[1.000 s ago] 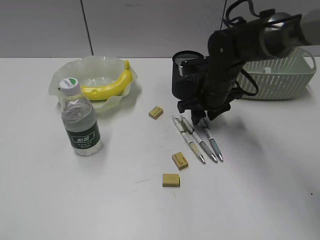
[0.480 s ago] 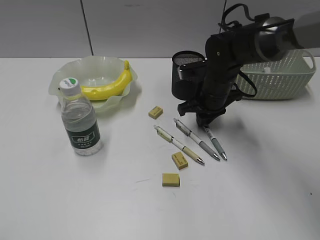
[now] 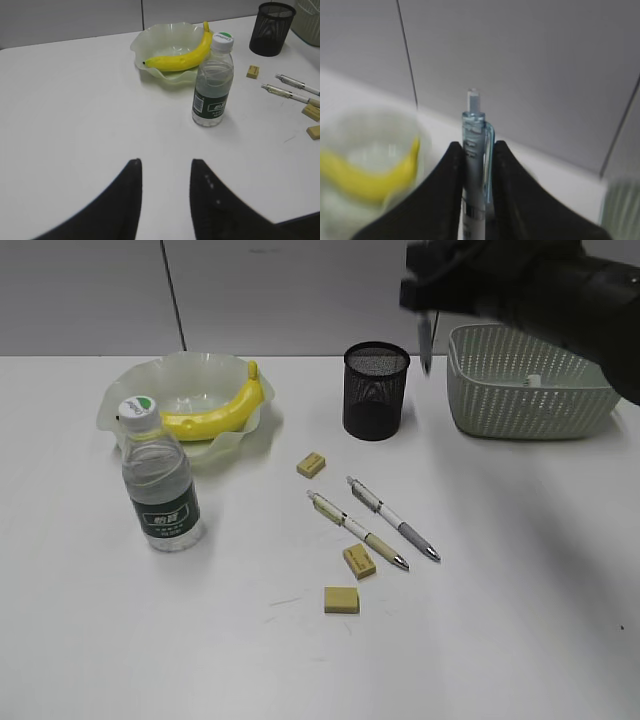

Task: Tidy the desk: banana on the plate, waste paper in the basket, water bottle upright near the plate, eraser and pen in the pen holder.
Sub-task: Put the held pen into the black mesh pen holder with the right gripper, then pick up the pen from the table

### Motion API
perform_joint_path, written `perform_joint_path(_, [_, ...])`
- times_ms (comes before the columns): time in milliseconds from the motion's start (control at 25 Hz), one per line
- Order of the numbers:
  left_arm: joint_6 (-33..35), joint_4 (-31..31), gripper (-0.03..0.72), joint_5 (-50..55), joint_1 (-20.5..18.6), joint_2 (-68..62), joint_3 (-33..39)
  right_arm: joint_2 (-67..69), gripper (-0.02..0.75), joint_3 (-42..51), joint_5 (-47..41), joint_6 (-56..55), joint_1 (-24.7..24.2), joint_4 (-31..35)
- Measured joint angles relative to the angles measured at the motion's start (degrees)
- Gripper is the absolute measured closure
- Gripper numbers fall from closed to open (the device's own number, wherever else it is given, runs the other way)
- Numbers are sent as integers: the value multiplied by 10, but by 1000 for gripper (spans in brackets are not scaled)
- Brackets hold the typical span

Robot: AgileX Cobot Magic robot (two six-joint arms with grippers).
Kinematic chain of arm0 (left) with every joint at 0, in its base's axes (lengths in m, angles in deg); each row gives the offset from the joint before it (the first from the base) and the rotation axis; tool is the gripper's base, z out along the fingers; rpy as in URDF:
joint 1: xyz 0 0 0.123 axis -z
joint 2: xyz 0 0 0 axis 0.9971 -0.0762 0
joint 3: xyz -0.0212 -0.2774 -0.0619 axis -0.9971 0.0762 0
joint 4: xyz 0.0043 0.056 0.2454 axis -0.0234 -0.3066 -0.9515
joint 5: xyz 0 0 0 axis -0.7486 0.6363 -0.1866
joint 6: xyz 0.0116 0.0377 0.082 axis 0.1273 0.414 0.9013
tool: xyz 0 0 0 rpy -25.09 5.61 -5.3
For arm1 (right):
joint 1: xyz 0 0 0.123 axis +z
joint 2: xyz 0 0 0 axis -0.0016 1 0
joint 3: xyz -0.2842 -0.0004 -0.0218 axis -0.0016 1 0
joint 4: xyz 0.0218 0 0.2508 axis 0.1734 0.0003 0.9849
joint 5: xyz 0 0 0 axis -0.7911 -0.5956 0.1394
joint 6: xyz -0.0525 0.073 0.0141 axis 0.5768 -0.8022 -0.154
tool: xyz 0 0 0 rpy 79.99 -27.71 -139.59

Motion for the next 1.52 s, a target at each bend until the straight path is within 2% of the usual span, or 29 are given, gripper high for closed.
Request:
perform_joint_path(40, [0, 0, 444, 0, 0, 0, 0, 9, 596, -1, 82, 16, -7, 14])
perform_joint_path(160, [0, 0, 444, 0, 0, 0, 0, 84, 596, -59, 178, 69, -16, 97])
perform_joint_path(360, [0, 0, 444, 0, 0, 0, 0, 233, 596, -174, 218, 91, -22, 99])
perform_joint_path(640, [0, 0, 445, 0, 0, 0, 0, 323, 587, -197, 228, 74, -22, 91])
perform_joint_path(720, [0, 0, 445, 0, 0, 0, 0, 328, 514, -197, 217, 69, -22, 91])
perform_joint_path(800, [0, 0, 447, 0, 0, 0, 0, 325, 368, -197, 202, 61, -22, 91])
perform_joint_path(880, [0, 0, 448, 0, 0, 0, 0, 312, 258, -197, 165, 58, -22, 84])
perform_joint_path(960, [0, 0, 449, 0, 0, 0, 0, 277, 211, -197, 99, 57, -22, 84])
perform_joint_path(1080, [0, 0, 450, 0, 0, 0, 0, 180, 205, -197, -68, 56, -22, 79])
perform_joint_path(1240, [0, 0, 450, 0, 0, -2, 0, 25, 246, -199, -365, 59, -18, 17])
perform_joint_path(1360, [0, 0, 450, 0, 0, -7, 0, -69, 291, -173, -586, 65, -14, 2])
perform_joint_path(1520, [0, 0, 450, 0, 0, -7, 0, -212, 330, -67, -776, 67, -14, 26])
